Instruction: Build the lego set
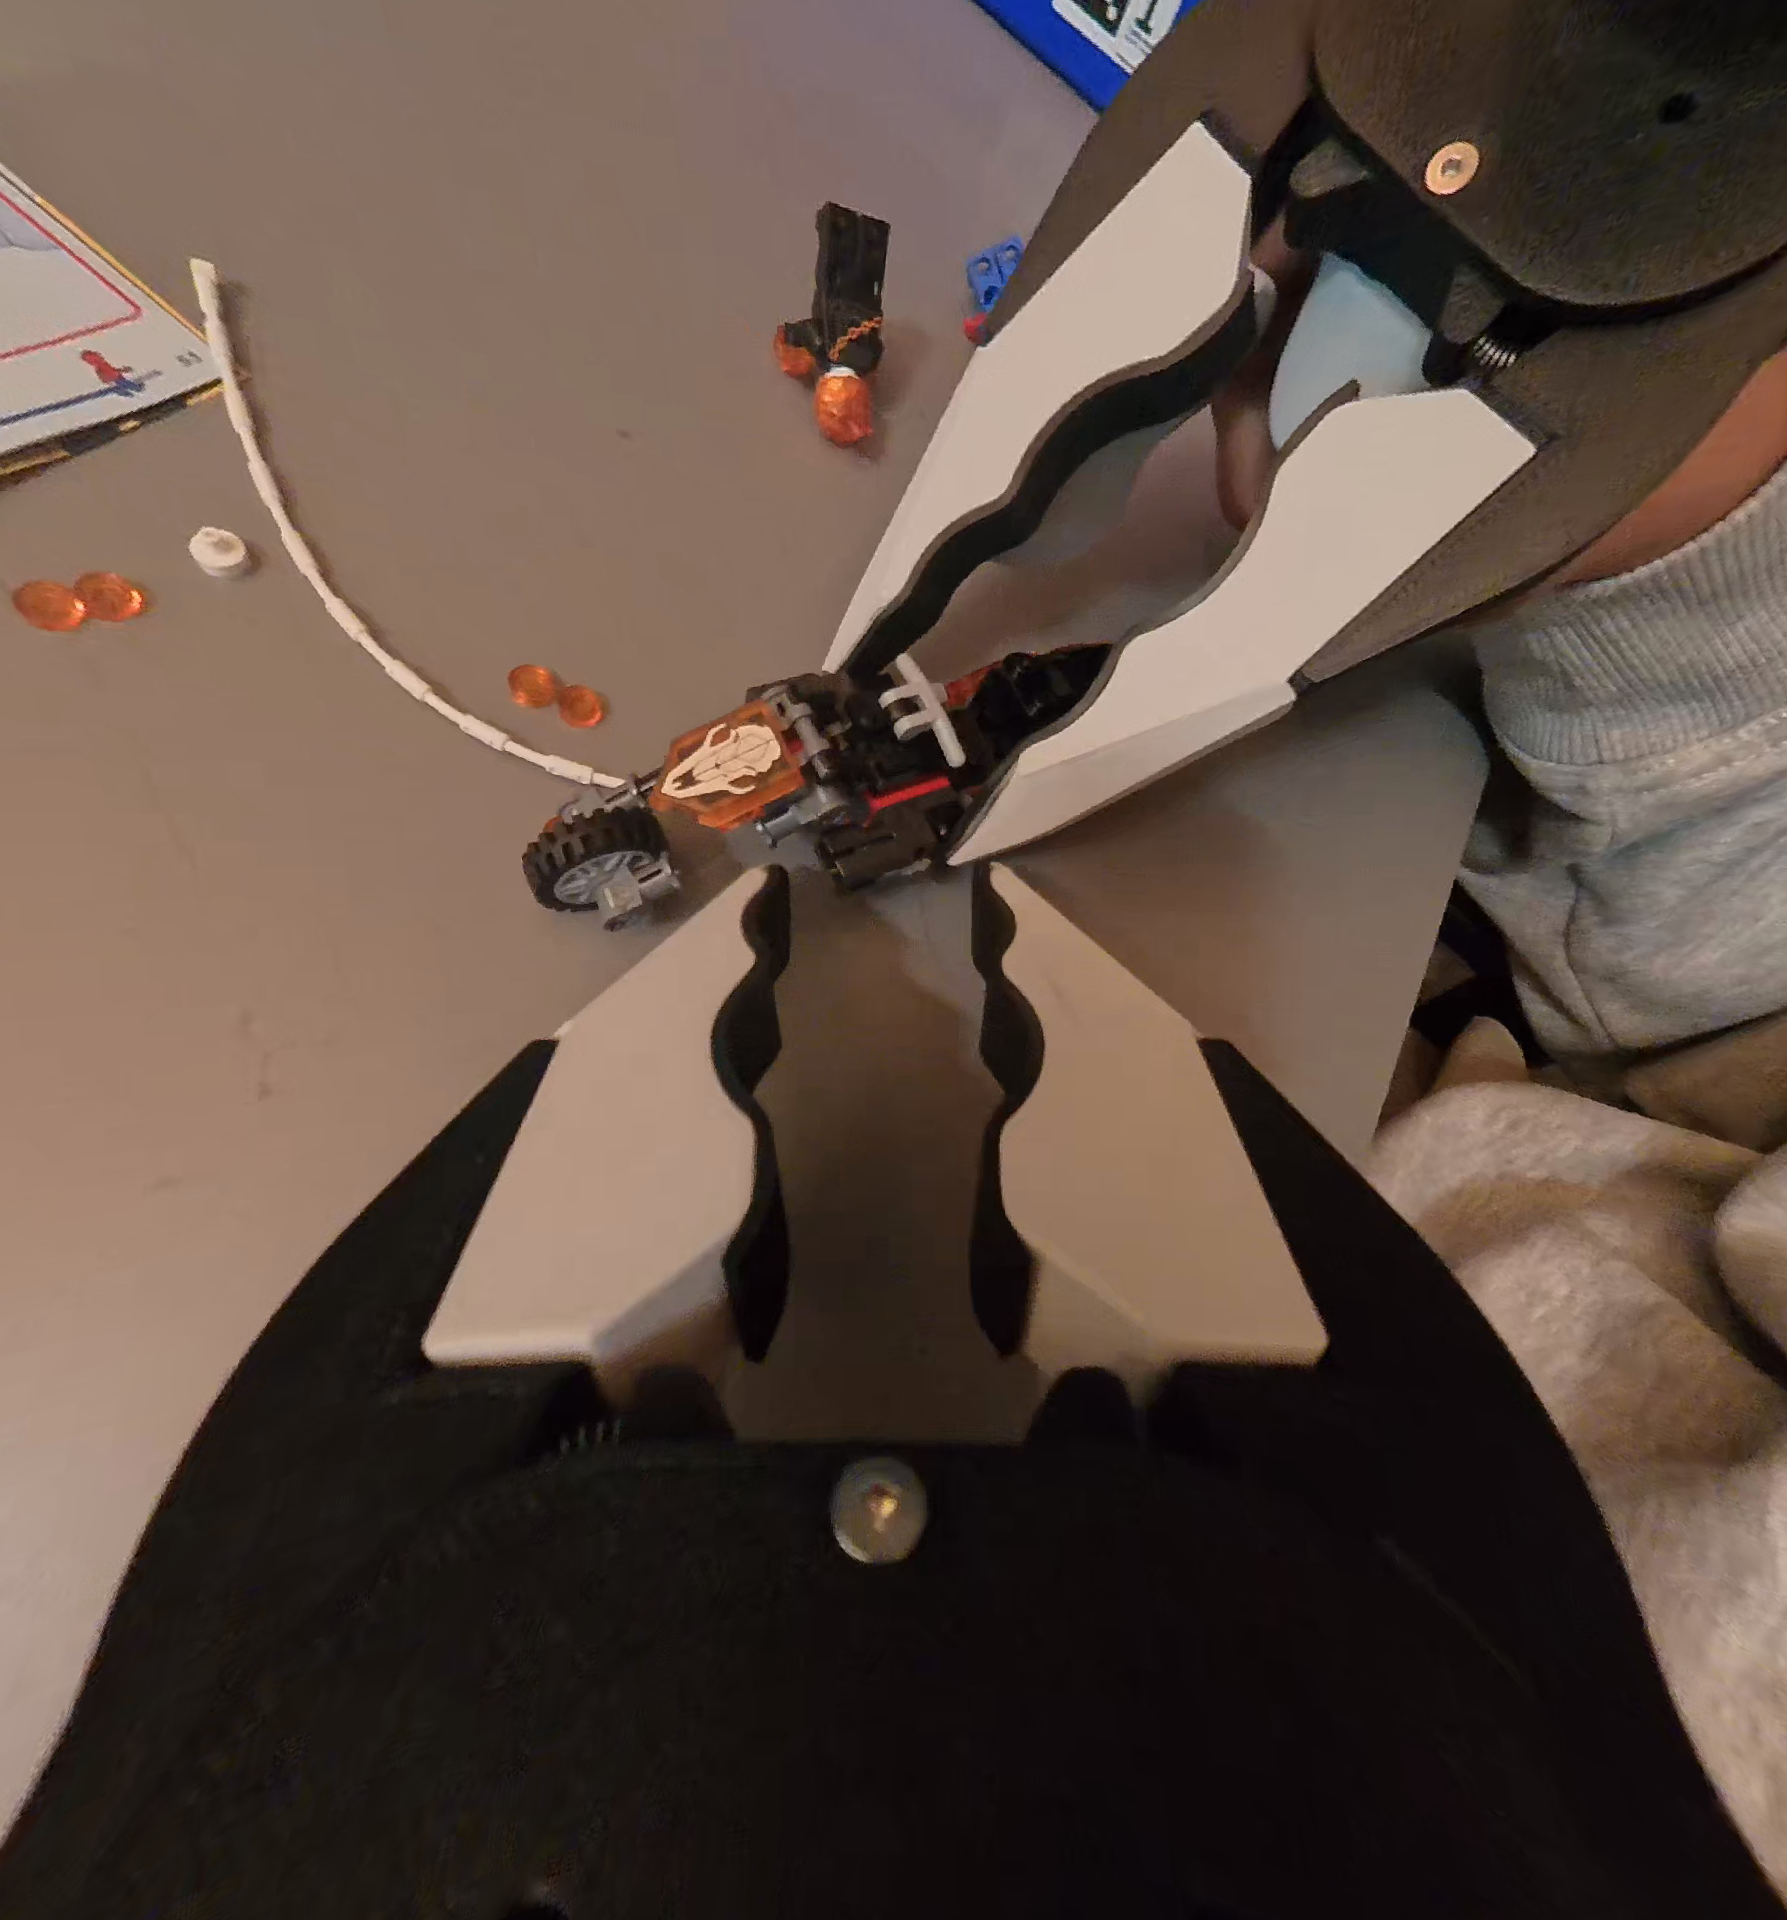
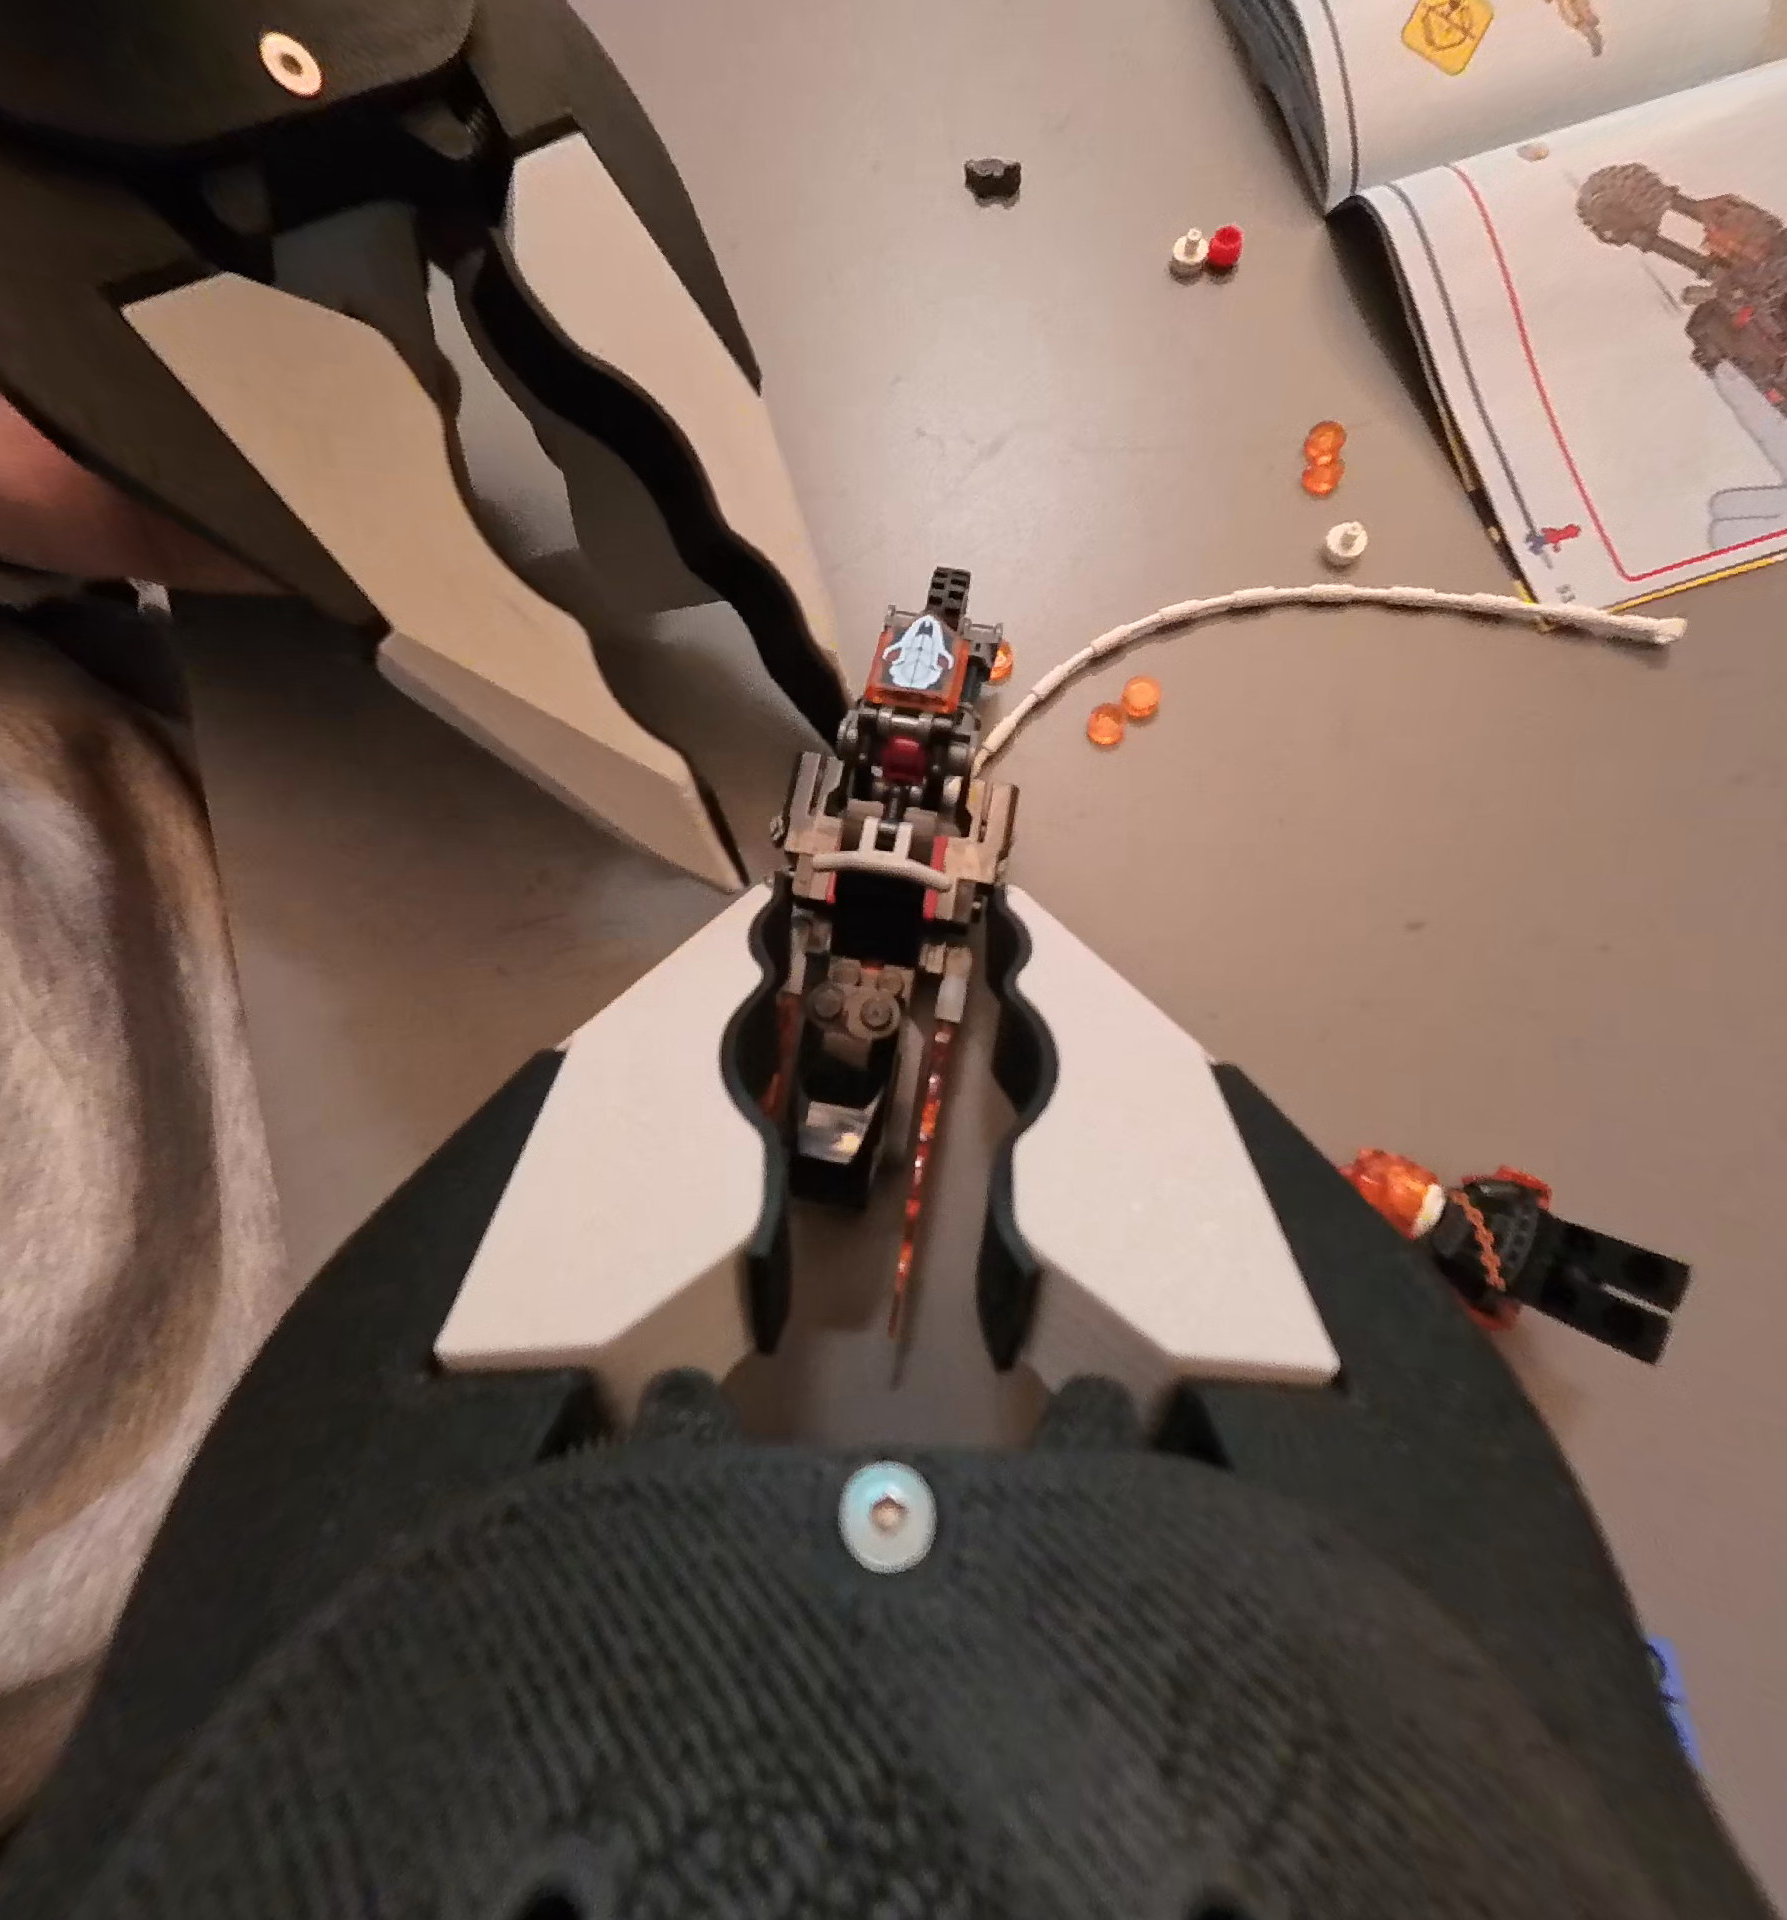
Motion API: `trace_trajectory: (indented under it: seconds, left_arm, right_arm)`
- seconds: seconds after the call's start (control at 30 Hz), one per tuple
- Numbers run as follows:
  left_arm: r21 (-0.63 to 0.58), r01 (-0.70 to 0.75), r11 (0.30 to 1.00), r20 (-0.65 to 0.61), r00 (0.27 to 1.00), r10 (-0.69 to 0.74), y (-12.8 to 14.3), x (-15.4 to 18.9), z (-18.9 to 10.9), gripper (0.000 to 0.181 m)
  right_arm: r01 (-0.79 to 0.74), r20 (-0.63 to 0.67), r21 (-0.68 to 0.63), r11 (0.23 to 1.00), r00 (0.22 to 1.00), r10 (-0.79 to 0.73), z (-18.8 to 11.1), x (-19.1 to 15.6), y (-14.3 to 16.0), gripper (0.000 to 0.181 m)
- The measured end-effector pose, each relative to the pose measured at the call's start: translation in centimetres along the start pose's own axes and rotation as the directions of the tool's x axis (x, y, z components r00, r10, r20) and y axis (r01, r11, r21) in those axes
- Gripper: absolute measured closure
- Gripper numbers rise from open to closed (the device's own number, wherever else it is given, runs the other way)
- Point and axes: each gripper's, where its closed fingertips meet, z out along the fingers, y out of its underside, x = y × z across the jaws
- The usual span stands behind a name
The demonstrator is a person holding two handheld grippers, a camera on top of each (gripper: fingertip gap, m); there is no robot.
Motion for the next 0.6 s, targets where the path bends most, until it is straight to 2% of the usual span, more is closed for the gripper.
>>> trace_trajectory:
  seconds: [0.37,0.6]
  left_arm:
    - [-0.006,0.020,1.000,0.006,1.000,-0.020,0.13,-0.10,0.01,0.163]
    - [-0.020,0.011,1.000,0.012,1.000,-0.011,0.21,-0.07,-0.13,0.166]
  right_arm:
    - [0.007,-0.011,-0.009,1.000,1.000,-0.007,0.06,-0.01,0.00,0.145]
    - [0.004,-0.006,-0.005,1.000,1.000,-0.005,-0.01,0.00,0.05,0.145]
